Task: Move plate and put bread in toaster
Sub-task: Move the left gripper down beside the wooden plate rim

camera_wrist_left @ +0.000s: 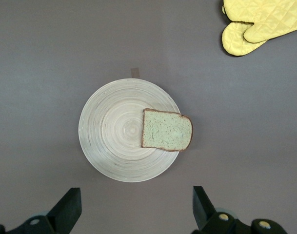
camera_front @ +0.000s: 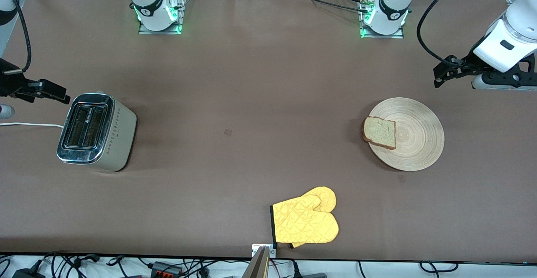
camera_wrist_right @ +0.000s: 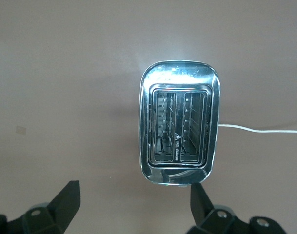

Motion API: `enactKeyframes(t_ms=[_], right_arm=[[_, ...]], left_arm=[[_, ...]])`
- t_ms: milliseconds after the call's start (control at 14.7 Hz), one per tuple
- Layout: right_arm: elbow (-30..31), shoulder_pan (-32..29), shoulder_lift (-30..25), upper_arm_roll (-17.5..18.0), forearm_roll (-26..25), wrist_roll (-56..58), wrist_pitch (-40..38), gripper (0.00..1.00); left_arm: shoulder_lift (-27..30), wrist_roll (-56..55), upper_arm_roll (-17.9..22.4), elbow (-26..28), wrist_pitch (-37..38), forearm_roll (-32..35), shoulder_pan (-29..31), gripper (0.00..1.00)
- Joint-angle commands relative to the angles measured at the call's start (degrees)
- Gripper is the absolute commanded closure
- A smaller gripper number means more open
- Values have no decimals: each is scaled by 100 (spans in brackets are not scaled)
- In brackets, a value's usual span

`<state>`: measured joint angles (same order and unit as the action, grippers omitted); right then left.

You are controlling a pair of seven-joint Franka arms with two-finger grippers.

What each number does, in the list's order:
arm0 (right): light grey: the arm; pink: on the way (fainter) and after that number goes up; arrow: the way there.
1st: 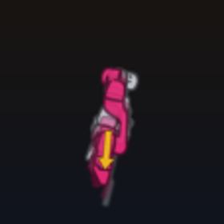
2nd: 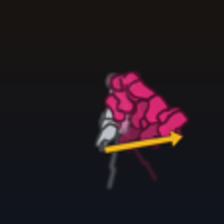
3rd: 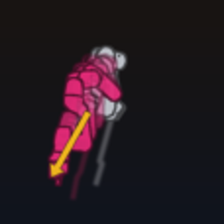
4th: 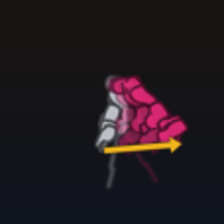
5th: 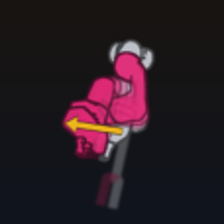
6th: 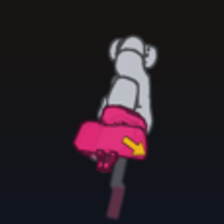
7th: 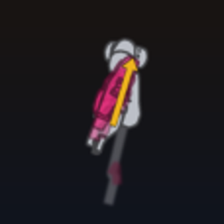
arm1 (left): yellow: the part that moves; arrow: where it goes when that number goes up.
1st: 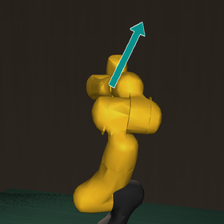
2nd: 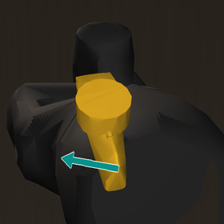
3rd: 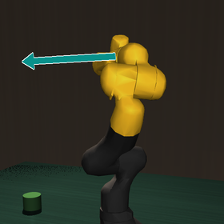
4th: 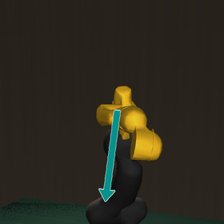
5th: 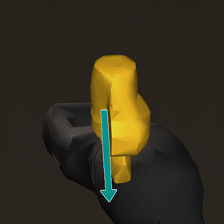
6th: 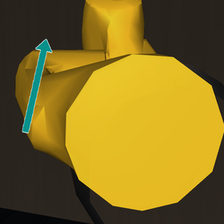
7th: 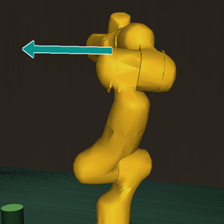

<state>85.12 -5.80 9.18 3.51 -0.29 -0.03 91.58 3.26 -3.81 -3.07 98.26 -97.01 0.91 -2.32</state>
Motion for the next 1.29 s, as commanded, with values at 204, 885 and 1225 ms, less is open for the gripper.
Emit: enactKeyframes(t_ms=[204, 885, 1225], right_arm=[[-39, -26, -13, 18, -59, 47, -70, 0], [-39, -44, -13, 18, -59, 64, -70, 0], [-39, -52, -13, 9, -59, 91, -70, 0]], left_arm=[[-98, 37, 8, -202, 183, -39, -14, 0], [-624, 46, 78, -440, 930, -118, 29, 0], [-1212, 423, 78, -887, 947, -135, 555, 0]])
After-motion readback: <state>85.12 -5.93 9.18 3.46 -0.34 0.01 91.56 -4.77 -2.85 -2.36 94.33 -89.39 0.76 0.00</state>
